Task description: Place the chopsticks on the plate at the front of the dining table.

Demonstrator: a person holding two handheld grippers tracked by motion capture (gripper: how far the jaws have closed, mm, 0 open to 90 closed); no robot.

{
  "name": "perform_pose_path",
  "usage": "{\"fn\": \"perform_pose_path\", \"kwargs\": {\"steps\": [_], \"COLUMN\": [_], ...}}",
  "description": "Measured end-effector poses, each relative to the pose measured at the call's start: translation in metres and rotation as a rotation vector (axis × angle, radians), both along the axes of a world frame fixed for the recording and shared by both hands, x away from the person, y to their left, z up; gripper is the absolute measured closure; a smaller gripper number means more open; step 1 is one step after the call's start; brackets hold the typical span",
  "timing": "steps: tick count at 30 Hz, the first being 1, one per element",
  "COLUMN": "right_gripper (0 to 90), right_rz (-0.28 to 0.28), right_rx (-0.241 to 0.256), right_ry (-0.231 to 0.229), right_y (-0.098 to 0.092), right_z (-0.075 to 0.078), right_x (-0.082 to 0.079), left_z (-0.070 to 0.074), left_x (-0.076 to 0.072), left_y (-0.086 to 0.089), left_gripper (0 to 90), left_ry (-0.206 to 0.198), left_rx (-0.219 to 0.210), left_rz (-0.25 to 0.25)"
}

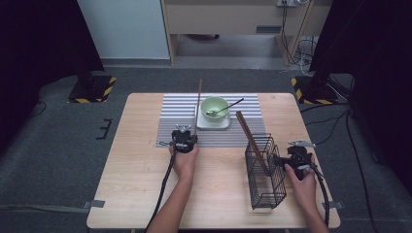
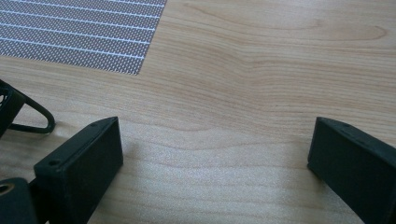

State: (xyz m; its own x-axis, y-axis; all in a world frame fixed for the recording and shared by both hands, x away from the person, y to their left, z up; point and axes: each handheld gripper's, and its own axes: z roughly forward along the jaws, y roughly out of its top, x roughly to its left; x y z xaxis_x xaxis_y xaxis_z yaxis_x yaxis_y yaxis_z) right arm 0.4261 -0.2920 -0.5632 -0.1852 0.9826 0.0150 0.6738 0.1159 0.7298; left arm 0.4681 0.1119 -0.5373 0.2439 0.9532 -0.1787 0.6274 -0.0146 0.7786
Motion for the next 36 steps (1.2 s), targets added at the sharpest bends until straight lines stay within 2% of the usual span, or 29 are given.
{"fn": "perform_pose_path", "kwargs": {"steps": [5, 9, 22, 26, 36], "right_gripper": [3.4, 3.4, 3.4, 3.4, 3.4], "right_rz": [0.0, 0.0, 0.0, 0.0, 0.0], "right_rx": [0.0, 0.0, 0.0, 0.0, 0.0], "right_ry": [0.0, 0.0, 0.0, 0.0, 0.0], "right_y": [0.0, 0.0, 0.0, 0.0, 0.0], "right_z": [0.0, 0.0, 0.0, 0.0, 0.0], "right_x": [0.0, 0.0, 0.0, 0.0, 0.0], "left_z": [0.0001, 0.0003, -0.0054, -0.008, -0.0066], "left_x": [-0.0001, 0.0009, 0.0054, 0.0068, 0.0063], "left_y": [0.0005, 0.0023, 0.0053, 0.0059, 0.0071], "left_gripper": [86.3, 86.3, 86.1, 86.1, 86.0], "left_ry": [-0.01, -0.014, 0.022, 0.047, 0.052], "left_rx": [0.011, 0.002, -0.006, -0.012, -0.009], "left_rz": [0.005, 0.019, 0.025, 0.025, 0.02]}}
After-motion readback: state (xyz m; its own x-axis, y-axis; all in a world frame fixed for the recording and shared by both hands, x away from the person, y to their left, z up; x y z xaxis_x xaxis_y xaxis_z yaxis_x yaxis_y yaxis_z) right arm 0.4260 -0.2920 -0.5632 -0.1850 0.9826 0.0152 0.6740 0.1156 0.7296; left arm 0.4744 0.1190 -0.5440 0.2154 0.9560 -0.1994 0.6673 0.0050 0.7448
